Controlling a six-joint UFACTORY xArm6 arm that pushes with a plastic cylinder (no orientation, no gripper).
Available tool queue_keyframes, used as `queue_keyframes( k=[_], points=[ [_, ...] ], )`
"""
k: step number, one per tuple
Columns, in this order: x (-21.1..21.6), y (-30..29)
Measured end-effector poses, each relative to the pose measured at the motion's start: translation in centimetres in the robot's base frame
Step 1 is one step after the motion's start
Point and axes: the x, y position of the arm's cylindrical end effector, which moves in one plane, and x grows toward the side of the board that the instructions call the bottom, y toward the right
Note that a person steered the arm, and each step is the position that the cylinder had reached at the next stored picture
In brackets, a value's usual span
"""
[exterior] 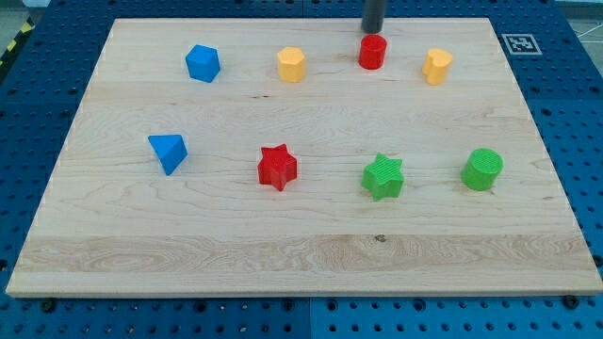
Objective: Slide the red circle towards the yellow heart
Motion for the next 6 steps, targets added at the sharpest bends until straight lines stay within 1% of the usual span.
queue_keyframes(
  k=[1, 2, 4, 5, 6],
  points=[
    [3.8, -0.5],
    [3.7, -0.5],
    [0.8, -0.2],
    [2.1, 0.3],
    [4.3, 2.0]
  ],
)
